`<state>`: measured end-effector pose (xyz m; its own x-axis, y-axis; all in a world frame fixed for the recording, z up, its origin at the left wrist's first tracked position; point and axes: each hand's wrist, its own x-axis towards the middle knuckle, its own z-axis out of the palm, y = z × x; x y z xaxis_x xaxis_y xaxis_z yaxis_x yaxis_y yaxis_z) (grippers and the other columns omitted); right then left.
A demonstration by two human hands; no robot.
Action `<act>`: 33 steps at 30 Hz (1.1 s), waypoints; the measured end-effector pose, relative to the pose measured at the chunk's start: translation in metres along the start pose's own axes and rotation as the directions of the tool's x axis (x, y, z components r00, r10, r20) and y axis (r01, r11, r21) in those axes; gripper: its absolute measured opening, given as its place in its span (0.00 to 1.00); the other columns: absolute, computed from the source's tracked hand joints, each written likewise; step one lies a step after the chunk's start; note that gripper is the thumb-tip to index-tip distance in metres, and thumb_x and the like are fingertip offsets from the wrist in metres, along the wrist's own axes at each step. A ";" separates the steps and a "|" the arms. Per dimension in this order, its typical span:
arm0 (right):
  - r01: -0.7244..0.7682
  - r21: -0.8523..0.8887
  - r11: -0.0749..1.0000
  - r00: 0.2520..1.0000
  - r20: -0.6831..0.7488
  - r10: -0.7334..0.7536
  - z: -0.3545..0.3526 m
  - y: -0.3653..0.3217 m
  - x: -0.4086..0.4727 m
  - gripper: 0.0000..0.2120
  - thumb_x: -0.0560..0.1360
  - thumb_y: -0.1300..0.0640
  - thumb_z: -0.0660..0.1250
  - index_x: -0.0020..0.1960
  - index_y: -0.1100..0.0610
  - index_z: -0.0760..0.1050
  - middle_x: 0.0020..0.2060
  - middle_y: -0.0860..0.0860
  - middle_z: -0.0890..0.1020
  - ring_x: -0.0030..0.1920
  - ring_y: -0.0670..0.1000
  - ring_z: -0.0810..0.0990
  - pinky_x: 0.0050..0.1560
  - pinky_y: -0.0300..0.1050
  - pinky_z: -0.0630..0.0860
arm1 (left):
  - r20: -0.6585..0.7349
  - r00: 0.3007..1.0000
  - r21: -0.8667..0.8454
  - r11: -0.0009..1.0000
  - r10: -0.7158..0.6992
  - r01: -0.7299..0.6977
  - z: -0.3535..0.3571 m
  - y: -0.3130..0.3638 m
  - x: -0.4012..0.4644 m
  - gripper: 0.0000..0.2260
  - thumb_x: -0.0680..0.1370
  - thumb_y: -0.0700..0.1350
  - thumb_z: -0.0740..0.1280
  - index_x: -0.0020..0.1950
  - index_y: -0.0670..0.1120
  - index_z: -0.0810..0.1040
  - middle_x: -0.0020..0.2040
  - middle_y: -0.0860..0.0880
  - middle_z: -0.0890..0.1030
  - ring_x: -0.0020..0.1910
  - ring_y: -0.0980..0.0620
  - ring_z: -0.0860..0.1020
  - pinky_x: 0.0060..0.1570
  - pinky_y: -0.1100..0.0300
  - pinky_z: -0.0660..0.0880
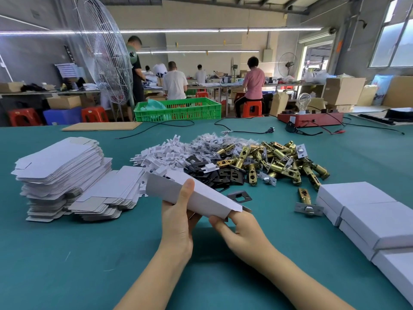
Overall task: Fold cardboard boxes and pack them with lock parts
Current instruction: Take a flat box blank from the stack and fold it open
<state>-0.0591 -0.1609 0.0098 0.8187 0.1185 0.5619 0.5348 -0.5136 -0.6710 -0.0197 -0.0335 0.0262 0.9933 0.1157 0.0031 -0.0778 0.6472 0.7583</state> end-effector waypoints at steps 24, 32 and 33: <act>-0.053 0.195 0.979 0.995 -0.074 0.069 -0.025 -0.017 0.006 0.13 0.72 0.59 0.73 0.56 0.54 0.78 0.45 0.44 0.84 0.45 0.45 0.80 0.45 0.41 0.76 | 0.379 0.876 0.379 0.813 0.300 -0.442 0.000 -0.009 -0.014 0.33 0.59 0.52 0.80 0.59 0.42 0.74 0.49 0.48 0.83 0.49 0.49 0.82 0.45 0.60 0.78; -0.206 0.515 0.832 0.963 -0.043 0.266 -0.034 -0.012 0.012 0.14 0.66 0.54 0.76 0.51 0.51 0.81 0.46 0.52 0.85 0.45 0.52 0.83 0.44 0.46 0.80 | 0.449 0.855 0.331 0.841 0.258 -0.428 0.000 -0.005 -0.015 0.09 0.76 0.47 0.70 0.52 0.45 0.76 0.45 0.57 0.84 0.44 0.62 0.81 0.42 0.71 0.74; -0.219 0.547 0.808 0.959 -0.030 0.280 -0.036 -0.010 0.012 0.14 0.65 0.54 0.76 0.51 0.51 0.82 0.47 0.52 0.85 0.46 0.50 0.83 0.44 0.43 0.80 | 0.465 0.849 0.319 0.846 0.252 -0.427 0.000 -0.003 -0.014 0.08 0.76 0.46 0.69 0.53 0.44 0.77 0.45 0.56 0.84 0.45 0.62 0.81 0.42 0.71 0.74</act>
<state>-0.0622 -0.1848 0.0412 0.9290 -0.0561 0.3657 0.3674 0.0237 -0.9298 -0.0336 -0.0376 0.0237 0.8631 -0.0887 0.4972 -0.4622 0.2577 0.8485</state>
